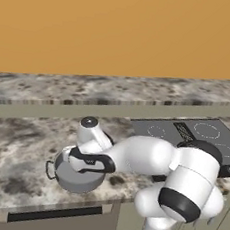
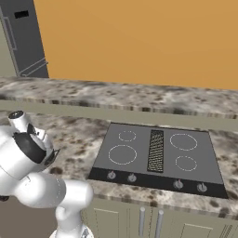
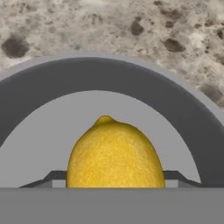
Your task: Turn on the sink faucet. Then move the lemon from the counter to the sink. Turn off the sink. Move the vegetable from the sink to the pot next to the stove. Finally move the pot to the rear left burner.
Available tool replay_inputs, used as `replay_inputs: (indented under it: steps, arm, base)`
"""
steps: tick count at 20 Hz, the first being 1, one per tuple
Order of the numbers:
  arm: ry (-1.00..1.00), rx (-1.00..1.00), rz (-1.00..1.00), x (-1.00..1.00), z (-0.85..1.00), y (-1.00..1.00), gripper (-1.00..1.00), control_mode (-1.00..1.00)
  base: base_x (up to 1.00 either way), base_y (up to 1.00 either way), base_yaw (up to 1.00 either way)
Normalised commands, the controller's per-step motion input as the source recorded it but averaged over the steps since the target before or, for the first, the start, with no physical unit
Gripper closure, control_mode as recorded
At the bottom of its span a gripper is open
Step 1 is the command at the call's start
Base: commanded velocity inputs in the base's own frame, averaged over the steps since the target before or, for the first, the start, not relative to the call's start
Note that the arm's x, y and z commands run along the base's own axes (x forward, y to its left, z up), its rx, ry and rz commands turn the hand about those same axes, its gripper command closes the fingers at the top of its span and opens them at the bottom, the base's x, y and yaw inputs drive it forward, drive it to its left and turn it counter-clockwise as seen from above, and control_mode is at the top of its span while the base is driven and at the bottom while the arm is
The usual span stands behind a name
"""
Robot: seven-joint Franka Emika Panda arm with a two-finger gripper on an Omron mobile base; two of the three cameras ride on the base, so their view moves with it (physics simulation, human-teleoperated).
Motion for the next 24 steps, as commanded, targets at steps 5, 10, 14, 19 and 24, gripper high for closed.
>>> replay_inputs:
  steps: [5, 10, 14, 19, 24]
  arm:
    - [0.01, 0.00, 0.00, -0.06, -0.30, 0.13, 1.00, -1.00]
    - [0.01, 0.00, 0.00, 0.00, -0.21, 0.08, 1.00, -1.00]
    - [0.02, 0.00, 0.00, 0.00, -0.22, 0.16, -1.00, -1.00]
    - [0.03, 0.02, -0.01, -0.08, -0.01, 0.05, -1.00, -1.00]
    - [0.04, 0.03, -0.08, -0.39, 0.20, 0.00, -1.00, -1.00]
  base:
    - [0.00, 0.00, 0.00]
    - [0.00, 0.00, 0.00]
    - [0.00, 0.00, 0.00]
    - [0.00, 0.00, 0.00]
    - [0.00, 0.00, 0.00]
